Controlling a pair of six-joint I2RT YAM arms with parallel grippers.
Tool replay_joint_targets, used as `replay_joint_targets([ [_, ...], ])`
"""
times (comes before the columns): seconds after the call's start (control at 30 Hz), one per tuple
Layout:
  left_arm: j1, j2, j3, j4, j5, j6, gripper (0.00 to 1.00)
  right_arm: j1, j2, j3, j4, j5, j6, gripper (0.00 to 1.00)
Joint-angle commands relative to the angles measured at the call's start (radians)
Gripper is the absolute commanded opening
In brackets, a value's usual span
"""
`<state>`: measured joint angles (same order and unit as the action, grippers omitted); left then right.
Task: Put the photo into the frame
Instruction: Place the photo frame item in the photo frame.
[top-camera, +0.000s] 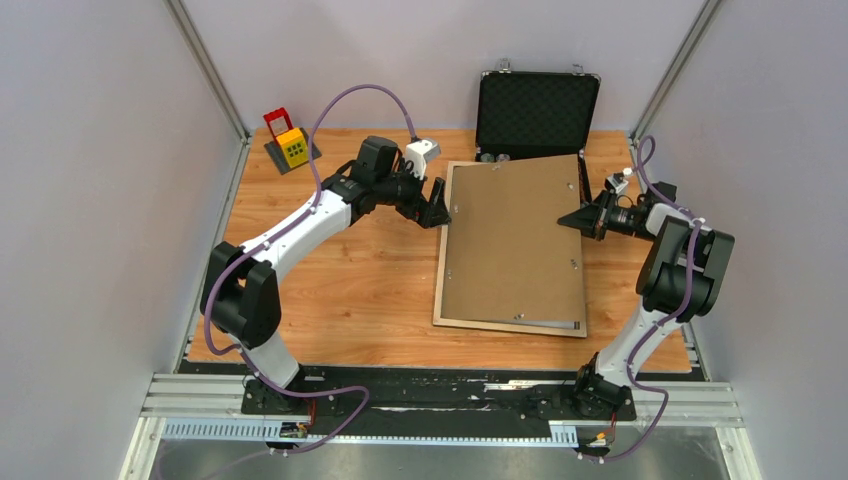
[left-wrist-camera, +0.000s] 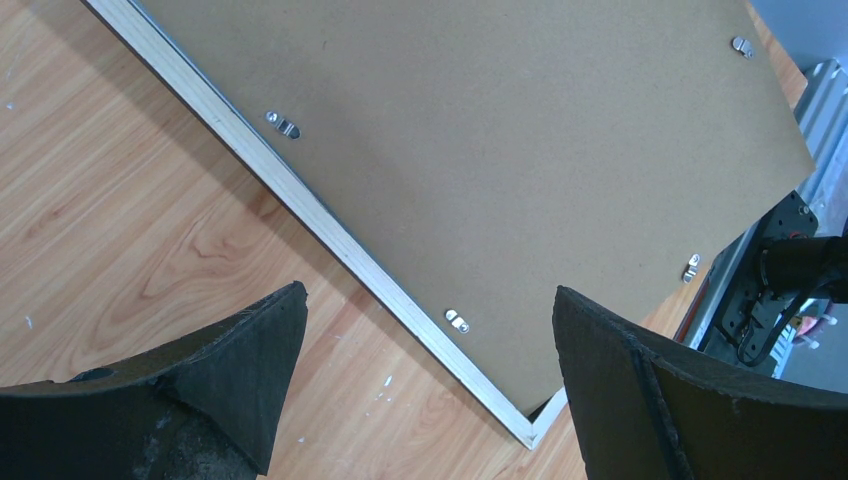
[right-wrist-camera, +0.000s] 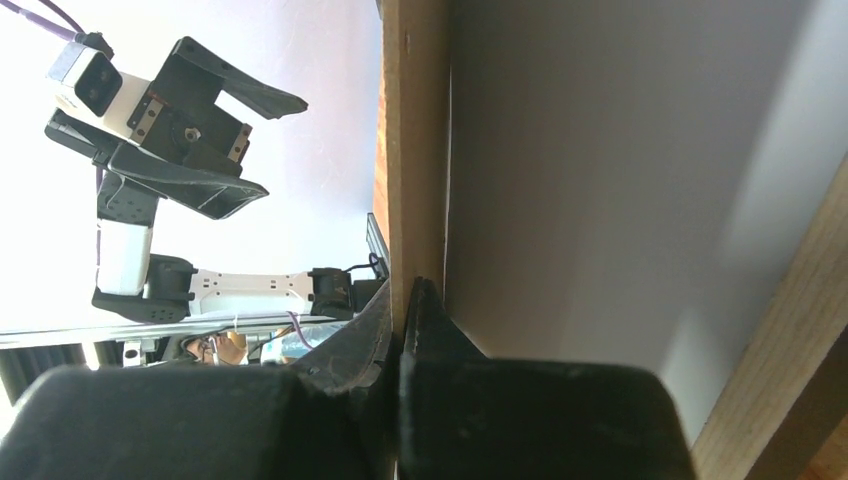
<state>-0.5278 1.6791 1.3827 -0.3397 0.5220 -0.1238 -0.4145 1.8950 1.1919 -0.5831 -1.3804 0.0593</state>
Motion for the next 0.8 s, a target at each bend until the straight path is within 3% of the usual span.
replay_joint_targets([
  [0.0, 0.006, -0.018, -0.001, 0.030, 0.016, 0.010, 1.00, 0.007, 0.007, 0.004, 0.013, -0.119, 0.050, 0.00],
  [0.77, 0.007, -0.018, -0.005, 0.030, 0.014, 0.013, 1.00, 0.028, 0.051, 0.013, 0.040, -0.079, 0.040, 0.00],
])
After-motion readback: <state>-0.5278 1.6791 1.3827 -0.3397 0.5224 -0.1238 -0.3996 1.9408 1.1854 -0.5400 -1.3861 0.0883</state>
